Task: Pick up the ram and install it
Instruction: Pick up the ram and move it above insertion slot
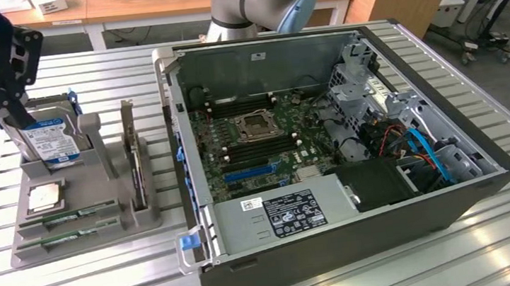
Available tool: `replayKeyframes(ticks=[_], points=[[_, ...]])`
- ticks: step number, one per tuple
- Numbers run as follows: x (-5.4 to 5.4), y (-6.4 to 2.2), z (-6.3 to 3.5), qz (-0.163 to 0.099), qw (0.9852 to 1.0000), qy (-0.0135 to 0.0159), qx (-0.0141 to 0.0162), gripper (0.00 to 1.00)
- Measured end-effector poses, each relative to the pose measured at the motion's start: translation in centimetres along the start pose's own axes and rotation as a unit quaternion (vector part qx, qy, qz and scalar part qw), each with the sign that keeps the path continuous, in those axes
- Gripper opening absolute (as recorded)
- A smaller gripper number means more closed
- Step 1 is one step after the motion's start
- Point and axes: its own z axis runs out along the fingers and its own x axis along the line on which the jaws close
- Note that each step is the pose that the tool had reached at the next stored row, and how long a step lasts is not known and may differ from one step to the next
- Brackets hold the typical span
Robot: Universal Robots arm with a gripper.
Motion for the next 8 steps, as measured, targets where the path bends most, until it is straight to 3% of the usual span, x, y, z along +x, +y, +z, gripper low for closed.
replayKeyframes(ticks=[4, 8], points=[[0.00, 0.00, 0.02, -0.036, 0.9993, 0.0011, -0.0003, 0.10], [0.00, 0.00, 0.04, -0.073, 0.9974, 0.0022, -0.0006, 0.10]])
